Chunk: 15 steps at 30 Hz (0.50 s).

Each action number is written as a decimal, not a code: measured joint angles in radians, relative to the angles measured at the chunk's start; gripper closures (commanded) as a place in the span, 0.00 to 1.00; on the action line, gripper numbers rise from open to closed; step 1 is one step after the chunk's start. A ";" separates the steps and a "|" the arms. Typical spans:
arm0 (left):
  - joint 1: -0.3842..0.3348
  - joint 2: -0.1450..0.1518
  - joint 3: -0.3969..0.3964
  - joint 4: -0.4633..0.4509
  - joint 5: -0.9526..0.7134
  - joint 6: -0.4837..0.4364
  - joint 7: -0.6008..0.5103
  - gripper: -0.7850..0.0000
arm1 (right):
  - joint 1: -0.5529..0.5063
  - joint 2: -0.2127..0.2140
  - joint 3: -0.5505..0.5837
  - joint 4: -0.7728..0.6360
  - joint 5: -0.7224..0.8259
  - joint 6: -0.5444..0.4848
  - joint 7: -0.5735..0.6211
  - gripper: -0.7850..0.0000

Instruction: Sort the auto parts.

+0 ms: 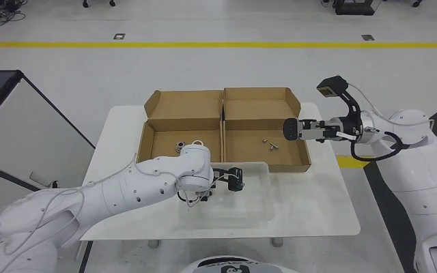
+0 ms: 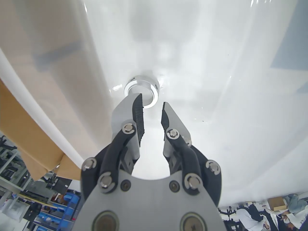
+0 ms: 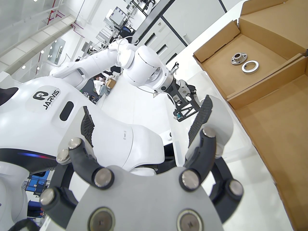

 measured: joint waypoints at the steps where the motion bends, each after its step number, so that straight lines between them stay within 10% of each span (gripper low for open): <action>1: 0.003 -0.004 0.000 0.006 0.008 -0.001 0.002 0.73 | 0.000 0.000 0.000 0.000 0.000 0.000 0.000 0.00; 15: 0.033 -0.042 -0.002 0.075 0.096 0.022 0.012 0.75 | 0.000 0.000 0.000 0.000 0.000 0.000 0.000 0.00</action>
